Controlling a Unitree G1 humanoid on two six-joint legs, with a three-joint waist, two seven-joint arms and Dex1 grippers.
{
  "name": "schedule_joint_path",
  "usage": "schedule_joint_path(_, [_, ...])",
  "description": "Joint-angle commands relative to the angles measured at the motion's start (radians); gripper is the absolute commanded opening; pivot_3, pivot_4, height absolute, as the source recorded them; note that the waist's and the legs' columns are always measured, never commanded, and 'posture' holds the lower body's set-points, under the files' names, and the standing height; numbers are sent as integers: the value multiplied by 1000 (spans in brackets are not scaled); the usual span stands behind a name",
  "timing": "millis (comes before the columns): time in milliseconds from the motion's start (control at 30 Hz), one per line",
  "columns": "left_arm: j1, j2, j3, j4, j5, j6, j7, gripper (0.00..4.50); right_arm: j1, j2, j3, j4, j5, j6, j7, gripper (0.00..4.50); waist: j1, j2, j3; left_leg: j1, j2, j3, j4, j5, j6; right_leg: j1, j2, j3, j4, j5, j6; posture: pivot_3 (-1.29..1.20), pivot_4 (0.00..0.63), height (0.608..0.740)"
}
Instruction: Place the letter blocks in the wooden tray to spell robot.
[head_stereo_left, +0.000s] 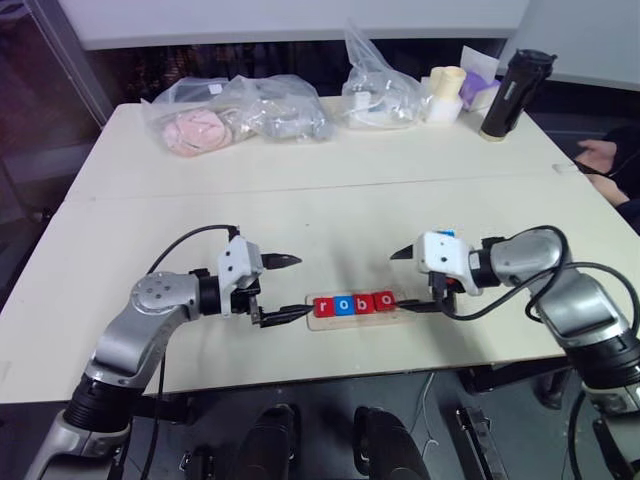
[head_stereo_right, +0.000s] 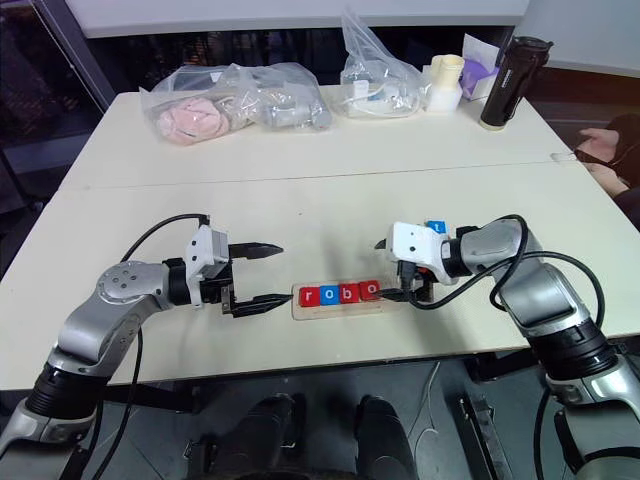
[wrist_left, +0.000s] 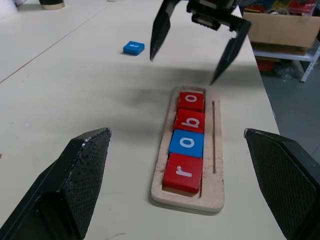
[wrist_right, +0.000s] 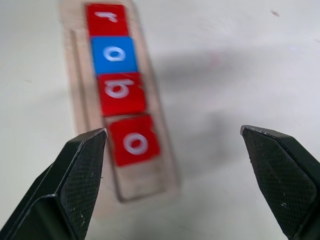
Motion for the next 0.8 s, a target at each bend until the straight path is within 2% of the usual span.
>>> schedule_joint_path(33, [-18,-3,3,-25,-10,-5,-6,4500,-3,-17,-23,35,-23,-43,-21,4409,0,0,0,0,0,0,0,0,0,0,0,0,0,0,0,0,150,738])
schedule_joint_path(800, [-19,5,15,-33,-13,7,0,4500,-18,81,44,97,-75,-94,-44,4409,0,0,0,0,0,0,0,0,0,0,0,0,0,0,0,0,150,738])
